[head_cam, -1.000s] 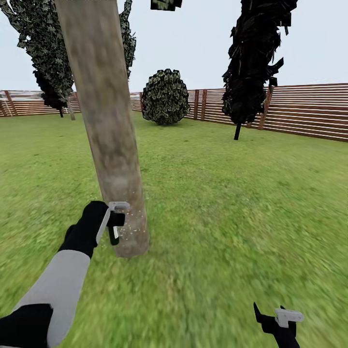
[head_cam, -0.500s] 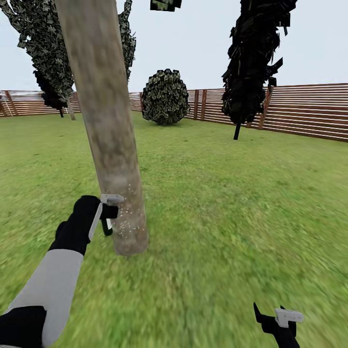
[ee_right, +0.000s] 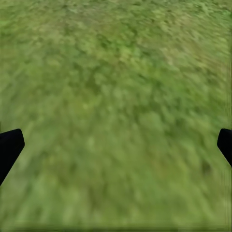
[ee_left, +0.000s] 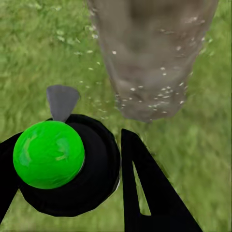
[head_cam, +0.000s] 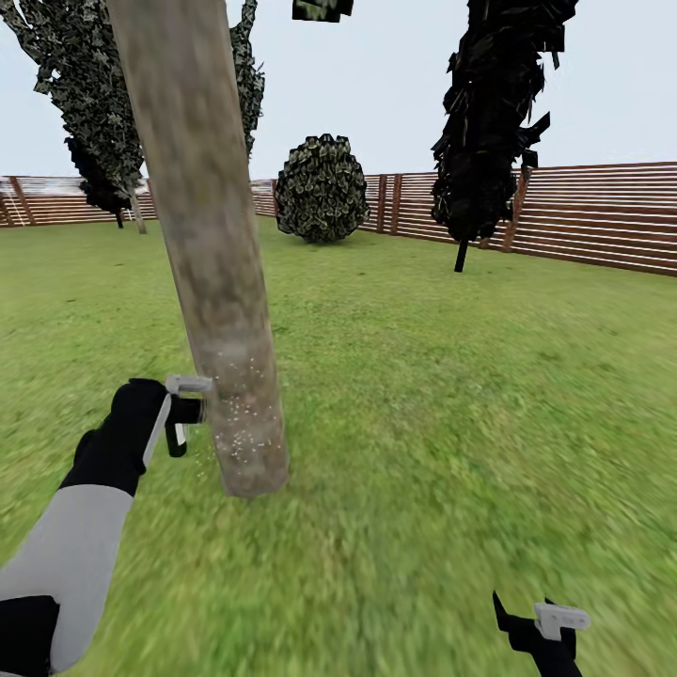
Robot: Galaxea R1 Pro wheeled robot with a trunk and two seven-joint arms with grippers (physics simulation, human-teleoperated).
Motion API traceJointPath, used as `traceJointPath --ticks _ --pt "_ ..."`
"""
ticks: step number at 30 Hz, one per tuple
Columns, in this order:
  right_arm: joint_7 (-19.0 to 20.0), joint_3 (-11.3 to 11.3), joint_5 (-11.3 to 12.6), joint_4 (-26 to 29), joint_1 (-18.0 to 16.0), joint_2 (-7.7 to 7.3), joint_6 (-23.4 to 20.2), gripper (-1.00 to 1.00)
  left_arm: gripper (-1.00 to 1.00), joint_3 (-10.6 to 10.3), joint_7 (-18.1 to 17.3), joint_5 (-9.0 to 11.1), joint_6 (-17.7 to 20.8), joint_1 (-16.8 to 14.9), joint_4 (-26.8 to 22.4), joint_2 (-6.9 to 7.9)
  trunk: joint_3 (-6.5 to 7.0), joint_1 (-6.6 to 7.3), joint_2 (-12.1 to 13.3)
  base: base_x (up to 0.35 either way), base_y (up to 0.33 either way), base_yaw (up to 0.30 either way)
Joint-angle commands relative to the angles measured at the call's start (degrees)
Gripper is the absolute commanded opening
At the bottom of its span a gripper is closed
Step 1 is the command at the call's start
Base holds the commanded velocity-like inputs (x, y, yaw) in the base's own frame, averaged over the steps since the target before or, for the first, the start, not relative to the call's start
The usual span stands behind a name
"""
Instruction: In the garden, pick up the pesticide atomizer on the floor and spray pesticide onto both trees until each tree trunk is fully covered.
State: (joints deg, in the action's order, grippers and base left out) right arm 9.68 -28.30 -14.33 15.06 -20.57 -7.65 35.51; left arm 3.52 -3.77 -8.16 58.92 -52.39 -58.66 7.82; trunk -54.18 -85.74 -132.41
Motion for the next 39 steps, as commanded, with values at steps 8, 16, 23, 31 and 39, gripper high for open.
traceJointPath --ticks 8,16,23,31,39 --pt "0.0 0.0 0.0 -0.1 0.0 0.00 0.0 1.00 -1.00 -0.2 0.0 0.5 0.1 0.0 -3.6 -1.49 0.00 0.00 0.0 0.000 0.000 0.000" --pt "0.0 0.0 0.0 -0.2 0.0 0.00 0.0 1.00 -1.00 -0.4 -0.2 0.5 0.0 1.1 0.5 -0.97 0.00 0.00 0.0 0.000 0.000 0.000" --pt "0.0 0.0 0.0 -0.2 0.0 0.00 0.0 1.00 -1.00 -0.4 -1.5 0.4 -1.0 4.9 5.6 -1.52 0.00 0.00 0.0 0.000 0.000 0.000" --pt "0.0 0.0 0.0 -0.2 0.0 0.00 0.0 1.00 -1.00 -0.3 -5.8 -0.1 -2.6 9.2 5.8 -1.53 0.00 0.00 0.0 0.000 0.000 0.000" --pt "0.0 0.0 0.0 -0.2 0.0 0.00 0.0 1.00 -1.00 0.1 -3.2 0.2 -12.7 10.7 16.5 -1.69 0.00 0.00 0.0 0.000 0.000 0.000"
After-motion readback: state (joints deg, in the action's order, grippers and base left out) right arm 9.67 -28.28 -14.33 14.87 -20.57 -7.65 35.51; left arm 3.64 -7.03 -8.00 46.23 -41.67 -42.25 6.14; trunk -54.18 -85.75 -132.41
